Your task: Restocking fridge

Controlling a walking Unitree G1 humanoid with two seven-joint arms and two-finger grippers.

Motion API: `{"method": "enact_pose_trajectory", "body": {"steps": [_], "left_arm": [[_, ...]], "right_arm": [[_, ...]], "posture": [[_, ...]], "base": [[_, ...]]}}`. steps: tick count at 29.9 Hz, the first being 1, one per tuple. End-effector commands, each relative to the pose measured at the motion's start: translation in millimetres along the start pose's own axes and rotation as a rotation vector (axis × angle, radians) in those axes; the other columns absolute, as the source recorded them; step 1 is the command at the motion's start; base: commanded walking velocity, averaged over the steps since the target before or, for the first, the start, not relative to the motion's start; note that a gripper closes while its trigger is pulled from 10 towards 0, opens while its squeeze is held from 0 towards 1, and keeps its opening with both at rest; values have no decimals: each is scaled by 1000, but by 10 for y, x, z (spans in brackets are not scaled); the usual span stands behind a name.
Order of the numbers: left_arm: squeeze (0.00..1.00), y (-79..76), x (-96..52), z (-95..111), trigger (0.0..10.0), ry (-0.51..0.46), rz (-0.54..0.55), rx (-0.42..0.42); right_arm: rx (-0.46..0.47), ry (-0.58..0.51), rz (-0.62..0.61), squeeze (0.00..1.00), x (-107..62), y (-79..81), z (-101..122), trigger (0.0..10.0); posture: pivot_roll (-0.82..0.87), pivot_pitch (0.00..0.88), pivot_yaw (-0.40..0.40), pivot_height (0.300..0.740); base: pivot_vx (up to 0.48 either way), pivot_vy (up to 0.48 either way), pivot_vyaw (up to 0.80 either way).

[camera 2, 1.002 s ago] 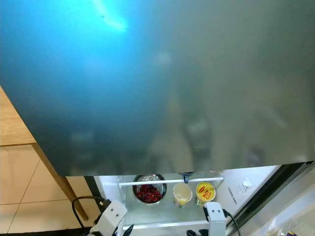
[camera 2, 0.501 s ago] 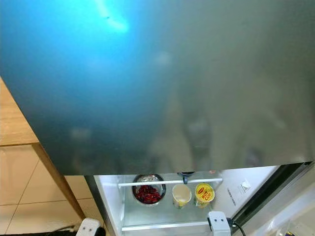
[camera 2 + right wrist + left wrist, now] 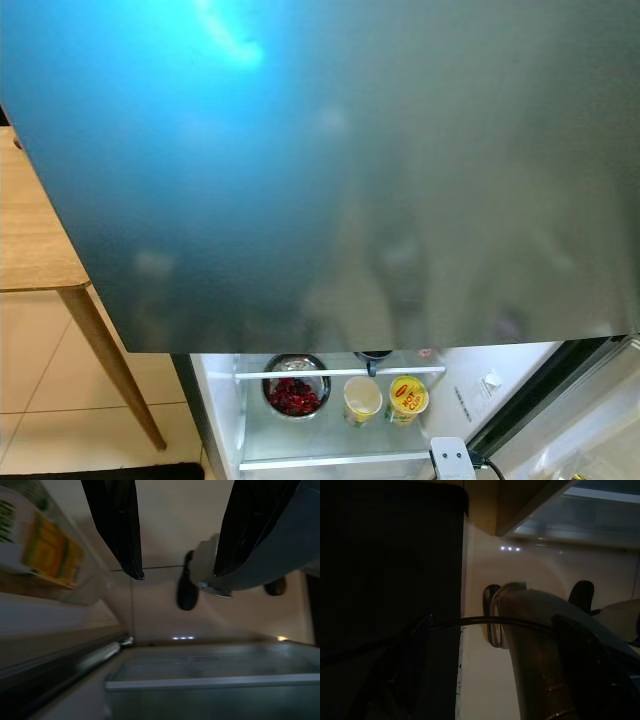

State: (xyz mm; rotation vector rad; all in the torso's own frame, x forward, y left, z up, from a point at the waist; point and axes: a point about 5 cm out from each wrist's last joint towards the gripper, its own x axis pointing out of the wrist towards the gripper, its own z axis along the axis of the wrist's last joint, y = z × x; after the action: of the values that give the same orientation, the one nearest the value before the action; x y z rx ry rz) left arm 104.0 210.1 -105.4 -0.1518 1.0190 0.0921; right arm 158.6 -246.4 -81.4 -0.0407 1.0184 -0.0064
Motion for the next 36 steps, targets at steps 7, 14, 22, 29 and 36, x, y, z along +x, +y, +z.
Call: {"method": "enact_pose_trajectory", "body": {"steps": [7,14,22,29,36], "left_arm": [[0,172,-12,96,10000,-18,55,-30],[0,212,25,308,10000,-56,53,19],[0,292,15,373,10000,-86,92,-31],[0,176,11,134,10000,1,99,-55],[0,68,55,179,10000,16,80,-1]], "right_arm": [[0,19,-5,0,28,129,-43,10000],[93,19,73,0,69,364,-36,10000],[35,95,79,0,37,362,-217,10000],[8,77,42,0,40,233,-111,10000],[-8,25,3,0,76,270,41,10000]], "posture": [[-58,0,13,740],[-26,0,33,740],[0,0,-8,740],[-37,0,-32,740],[-50,0,-7,740]], "base": [[0,0,0],[0,0,0],[0,0,0],[0,0,0],[0,0,0]]}}
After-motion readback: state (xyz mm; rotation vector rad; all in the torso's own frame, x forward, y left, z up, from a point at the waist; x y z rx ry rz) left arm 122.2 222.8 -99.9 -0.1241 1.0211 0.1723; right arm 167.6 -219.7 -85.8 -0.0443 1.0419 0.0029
